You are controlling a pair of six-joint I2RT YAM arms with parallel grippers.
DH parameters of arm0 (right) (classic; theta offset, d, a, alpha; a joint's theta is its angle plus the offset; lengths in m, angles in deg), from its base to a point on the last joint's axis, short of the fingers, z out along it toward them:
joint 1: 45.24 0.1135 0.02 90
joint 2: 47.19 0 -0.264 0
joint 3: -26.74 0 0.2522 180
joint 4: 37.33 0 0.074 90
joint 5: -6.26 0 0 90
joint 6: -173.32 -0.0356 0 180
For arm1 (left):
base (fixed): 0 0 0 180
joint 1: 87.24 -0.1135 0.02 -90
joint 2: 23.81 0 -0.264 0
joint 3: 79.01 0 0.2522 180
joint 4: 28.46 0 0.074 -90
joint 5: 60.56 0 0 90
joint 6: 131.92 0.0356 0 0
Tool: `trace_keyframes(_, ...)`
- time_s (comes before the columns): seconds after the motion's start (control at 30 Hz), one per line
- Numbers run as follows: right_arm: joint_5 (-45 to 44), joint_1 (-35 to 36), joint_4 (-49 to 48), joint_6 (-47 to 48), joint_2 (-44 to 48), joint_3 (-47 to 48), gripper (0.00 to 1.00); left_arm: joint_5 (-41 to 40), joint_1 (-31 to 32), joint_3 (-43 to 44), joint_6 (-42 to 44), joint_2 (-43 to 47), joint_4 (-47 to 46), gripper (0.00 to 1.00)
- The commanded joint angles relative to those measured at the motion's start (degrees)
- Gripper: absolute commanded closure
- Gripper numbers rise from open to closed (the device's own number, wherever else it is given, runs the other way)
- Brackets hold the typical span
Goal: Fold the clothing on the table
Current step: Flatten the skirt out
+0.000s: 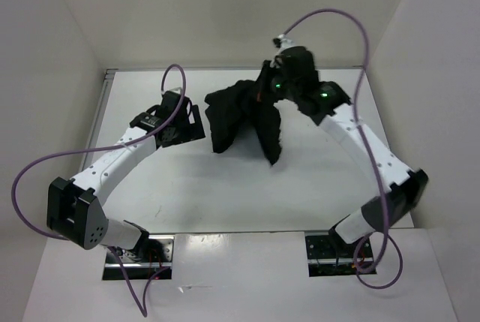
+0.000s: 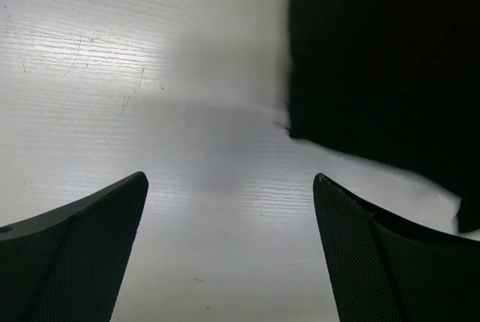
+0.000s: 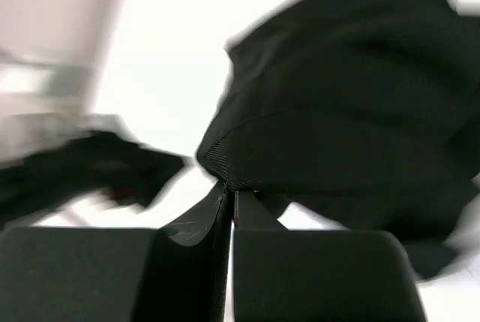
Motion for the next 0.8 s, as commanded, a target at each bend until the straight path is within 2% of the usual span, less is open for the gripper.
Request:
trace_keyframes(0.0,12.6,-7.2,1.1,-4.0,7.4,0.4,1.00,1.9,-0.7,-0.6,0.8,0.4,-1.9,0.03)
trace_keyframes(0.03,17.8,-13.4,-0.7,-5.3,9.6,-2.3,1.00,1.9,-0.7,-0.6,0.8,0.4,-2.4,0.03)
trace_keyframes(0.13,20.4,-22.9,-1.2,-8.3,14.7,-15.4,1.00,2.4,-0.7,-1.8,0.3,0.9,-2.4,0.03)
trace_keyframes(0.23,21.1,-27.5,-0.1,-8.3,17.1,-26.9,1.00,3.7,-0.7,-3.0,0.3,0.9,-3.5,0.03)
trace_keyframes(0.33,16.8,-31.1,4.7,-7.2,18.6,-33.6,1.00,7.6,-0.7,-4.3,1.0,0.9,-5.8,0.03)
trace_keyframes(0.37,13.0,-31.8,5.9,-6.5,18.6,-35.4,1.00,11.6,-0.7,-5.6,2.3,0.9,-7.1,0.03)
trace_keyframes(0.43,9.4,-33.9,8.7,-6.0,18.6,-36.0,1.00,14.6,-0.7,-6.6,2.3,0.9,-10.2,0.04)
trace_keyframes(0.5,7.7,-36.1,9.2,-5.3,18.6,-36.6,1.00,21.1,0.0,-7.3,3.2,-0.4,-13.1,0.24)
trace_keyframes(0.57,7.7,-36.6,9.2,-4.7,18.6,-36.6,1.00,25.0,1.6,-7.3,4.4,-3.5,-14.2,0.52)
trace_keyframes(0.6,7.0,-37.3,8.5,-4.7,18.6,-36.6,1.00,29.7,1.6,-6.5,4.4,-6.7,-14.2,0.68)
trace_keyframes(0.67,6.4,-37.3,8.0,-4.7,18.1,-35.9,1.00,33.2,3.0,-5.7,5.3,-10.0,-14.2,0.74)
trace_keyframes(0.77,5.2,-37.3,7.4,-4.7,16.1,-34.7,1.00,33.2,5.3,-5.0,6.5,-14.6,-13.3,0.69)
